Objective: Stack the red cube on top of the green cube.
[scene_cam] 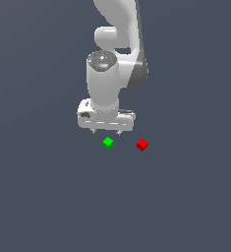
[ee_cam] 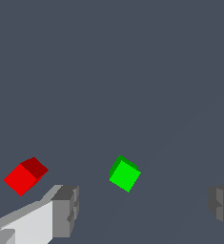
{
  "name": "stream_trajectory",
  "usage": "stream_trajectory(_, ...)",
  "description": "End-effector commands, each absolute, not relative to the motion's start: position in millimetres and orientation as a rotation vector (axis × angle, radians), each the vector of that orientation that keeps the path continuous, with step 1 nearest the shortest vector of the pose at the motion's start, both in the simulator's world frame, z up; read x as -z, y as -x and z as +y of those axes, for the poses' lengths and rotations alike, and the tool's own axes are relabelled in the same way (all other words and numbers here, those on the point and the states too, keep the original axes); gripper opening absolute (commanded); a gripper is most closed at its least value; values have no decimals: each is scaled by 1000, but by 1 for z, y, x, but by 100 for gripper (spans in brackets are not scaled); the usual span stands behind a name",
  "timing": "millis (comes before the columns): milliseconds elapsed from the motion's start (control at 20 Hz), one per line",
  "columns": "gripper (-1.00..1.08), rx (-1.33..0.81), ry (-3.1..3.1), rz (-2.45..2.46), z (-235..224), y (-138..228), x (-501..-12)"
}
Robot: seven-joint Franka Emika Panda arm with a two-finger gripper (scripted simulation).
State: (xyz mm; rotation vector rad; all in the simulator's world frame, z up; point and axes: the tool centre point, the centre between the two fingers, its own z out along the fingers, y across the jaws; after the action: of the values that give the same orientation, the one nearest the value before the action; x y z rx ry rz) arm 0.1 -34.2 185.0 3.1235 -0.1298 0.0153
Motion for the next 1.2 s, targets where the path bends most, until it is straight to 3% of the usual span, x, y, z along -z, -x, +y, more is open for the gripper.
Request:
stream_trajectory(0,100,-15,-3123,-130,-34,0,-185)
stream_trajectory(600,100,-14,-3118,-243,-20,10,-174)
stream_trajectory(1150,100,-10,-3086,-526,20,30,-146)
